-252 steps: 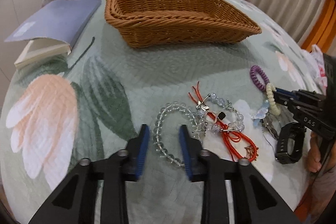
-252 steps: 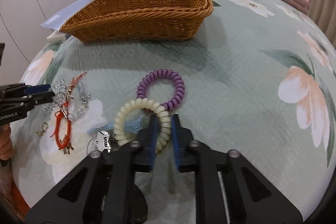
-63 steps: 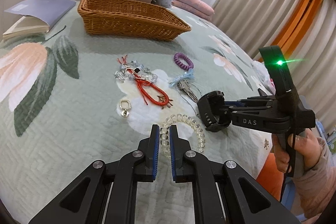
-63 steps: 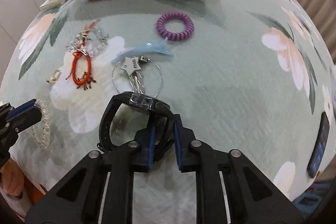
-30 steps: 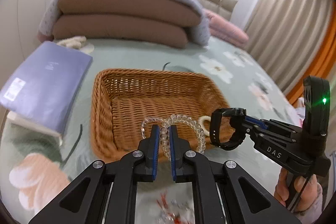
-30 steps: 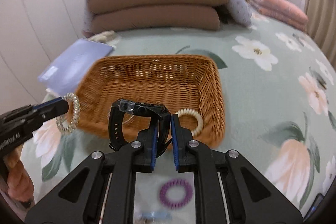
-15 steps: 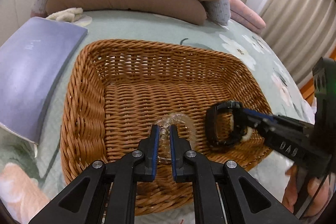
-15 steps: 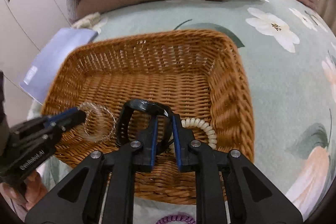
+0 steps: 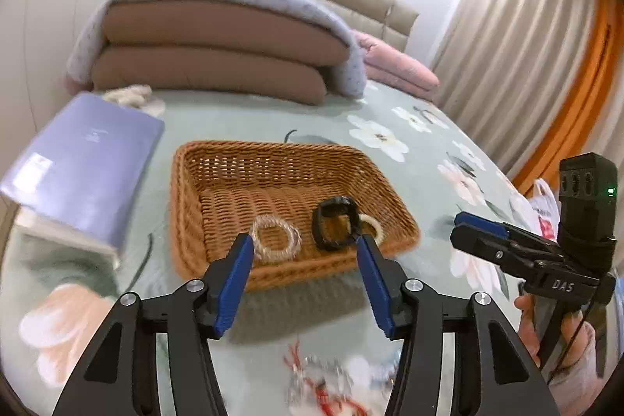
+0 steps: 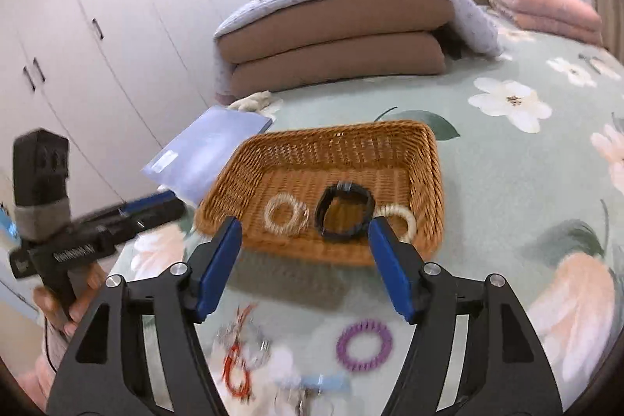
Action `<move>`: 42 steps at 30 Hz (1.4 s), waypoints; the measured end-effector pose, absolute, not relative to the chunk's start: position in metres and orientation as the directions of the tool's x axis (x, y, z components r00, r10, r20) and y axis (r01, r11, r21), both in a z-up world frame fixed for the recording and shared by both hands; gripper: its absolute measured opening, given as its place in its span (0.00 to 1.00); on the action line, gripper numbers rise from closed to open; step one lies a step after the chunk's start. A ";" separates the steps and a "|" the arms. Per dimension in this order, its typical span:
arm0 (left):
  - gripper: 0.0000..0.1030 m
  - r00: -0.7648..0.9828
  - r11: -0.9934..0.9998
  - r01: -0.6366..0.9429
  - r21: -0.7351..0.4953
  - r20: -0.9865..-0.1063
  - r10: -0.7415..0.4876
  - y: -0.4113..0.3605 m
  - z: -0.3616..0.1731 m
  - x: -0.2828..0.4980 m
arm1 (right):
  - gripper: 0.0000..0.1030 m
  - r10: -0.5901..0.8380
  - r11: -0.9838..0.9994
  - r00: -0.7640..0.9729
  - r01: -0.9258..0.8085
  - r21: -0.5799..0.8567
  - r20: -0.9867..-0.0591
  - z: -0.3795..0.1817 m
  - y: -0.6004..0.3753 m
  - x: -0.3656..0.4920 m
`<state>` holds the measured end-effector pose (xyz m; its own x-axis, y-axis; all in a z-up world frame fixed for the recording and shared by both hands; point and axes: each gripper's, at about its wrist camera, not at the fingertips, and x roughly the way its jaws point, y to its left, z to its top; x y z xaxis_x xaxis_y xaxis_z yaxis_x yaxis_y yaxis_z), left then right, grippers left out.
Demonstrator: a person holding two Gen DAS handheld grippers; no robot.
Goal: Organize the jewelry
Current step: 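Carry the watch and bead bracelet into the basket and open both tools, then grasp the purple coil bracelet with the right tool while the left tool grasps the silver ring charm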
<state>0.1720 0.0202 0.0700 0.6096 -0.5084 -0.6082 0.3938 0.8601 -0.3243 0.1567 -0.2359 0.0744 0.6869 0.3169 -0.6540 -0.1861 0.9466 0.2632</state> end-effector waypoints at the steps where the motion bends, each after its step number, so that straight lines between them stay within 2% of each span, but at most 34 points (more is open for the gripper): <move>1: 0.56 0.619 0.862 0.400 -0.312 -0.601 -0.505 0.023 0.074 0.160 | 0.75 0.305 0.951 0.681 -0.183 0.248 -0.666 0.077 -0.235 0.146; 2: 0.57 0.628 0.862 0.408 -0.301 -0.593 -0.504 0.027 0.077 0.147 | 0.88 0.268 0.963 0.670 -0.164 0.215 -0.692 0.078 -0.233 0.134; 3: 0.58 0.633 0.861 0.415 -0.294 -0.587 -0.505 0.031 0.080 0.134 | 0.90 0.224 0.974 0.667 -0.138 0.178 -0.711 0.078 -0.232 0.125; 6: 0.69 0.637 0.856 0.429 -0.290 -0.575 -0.514 0.046 0.082 0.101 | 0.90 0.085 0.996 0.704 -0.050 0.070 -0.705 0.081 -0.235 0.091; 9: 0.72 0.631 0.853 0.428 -0.299 -0.577 -0.519 0.059 0.078 0.077 | 0.90 0.002 1.000 0.687 -0.006 -0.003 -0.727 0.076 -0.236 0.073; 19: 0.72 0.543 0.870 0.409 -0.276 -0.693 -0.475 0.071 0.026 0.041 | 0.90 -0.002 0.999 0.624 0.035 0.026 -0.781 0.063 -0.265 0.050; 25: 0.72 0.483 0.862 0.449 -0.235 -0.748 -0.455 0.051 -0.003 0.032 | 0.90 0.041 0.996 0.485 0.047 0.073 -0.874 0.030 -0.275 0.079; 27: 0.72 0.455 0.857 0.455 -0.242 -0.764 -0.457 0.044 -0.013 0.033 | 0.85 0.070 0.992 0.454 0.058 0.108 -0.888 0.016 -0.280 0.091; 29: 0.72 0.441 0.854 0.462 -0.239 -0.774 -0.455 0.039 -0.019 0.034 | 0.68 0.096 0.989 0.428 0.060 0.135 -0.898 0.003 -0.281 0.104; 31: 0.72 0.424 0.854 0.466 -0.231 -0.789 -0.444 0.033 -0.027 0.037 | 0.58 0.097 0.989 0.402 0.066 0.135 -0.910 -0.010 -0.280 0.118; 36: 0.71 0.409 0.853 0.478 -0.209 -0.807 -0.427 0.022 -0.039 0.037 | 0.55 0.104 0.990 0.375 0.046 0.131 -0.921 -0.032 -0.267 0.147; 40: 0.49 0.403 0.857 0.482 -0.181 -0.823 -0.400 0.017 -0.047 0.037 | 0.44 0.064 0.996 0.381 0.031 0.082 -0.922 -0.040 -0.257 0.161; 42: 0.49 0.406 0.860 0.482 -0.167 -0.827 -0.388 0.014 -0.050 0.038 | 0.36 0.055 0.997 0.382 0.023 0.069 -0.923 -0.045 -0.254 0.166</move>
